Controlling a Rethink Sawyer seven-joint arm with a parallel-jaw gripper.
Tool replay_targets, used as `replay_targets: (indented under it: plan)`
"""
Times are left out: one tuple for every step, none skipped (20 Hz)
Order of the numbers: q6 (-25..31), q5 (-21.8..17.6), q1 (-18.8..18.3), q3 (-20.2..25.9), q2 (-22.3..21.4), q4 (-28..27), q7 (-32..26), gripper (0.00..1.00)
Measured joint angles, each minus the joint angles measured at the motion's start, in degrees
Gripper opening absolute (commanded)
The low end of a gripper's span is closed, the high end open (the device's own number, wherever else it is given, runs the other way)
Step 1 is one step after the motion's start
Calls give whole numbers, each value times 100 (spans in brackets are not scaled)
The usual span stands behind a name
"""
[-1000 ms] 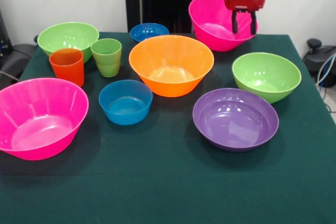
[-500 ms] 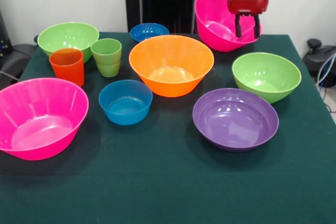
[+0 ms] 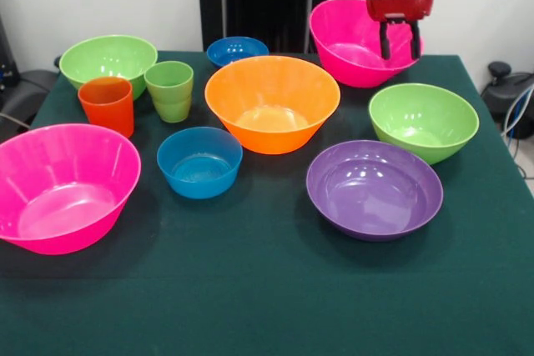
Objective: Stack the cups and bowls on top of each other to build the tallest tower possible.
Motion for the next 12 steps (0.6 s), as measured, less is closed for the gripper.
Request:
replay_targets:
  plan:
    - [0, 0, 0, 1, -64, 12, 0, 100]
    - [0, -1, 0, 2, -107, 22, 0, 100]
    - [0, -1, 0, 3, -150, 32, 0, 100]
    - [0, -1, 0, 5, -215, 49, 0, 100]
    - [0, -1, 1, 7, -279, 65, 0, 100]
    - [0, -2, 1, 8, -323, 76, 0, 100]
    - [0, -2, 1, 10, -368, 86, 0, 100]
    - [0, -2, 1, 11, -412, 97, 0, 100]
    - [0, -2, 1, 11, -475, 109, 0, 100]
    - [0, -2, 0, 12, -532, 120, 0, 100]
    - [0, -4, 1, 14, -562, 124, 0, 100]
    - [0, -4, 1, 15, -579, 125, 0, 100]
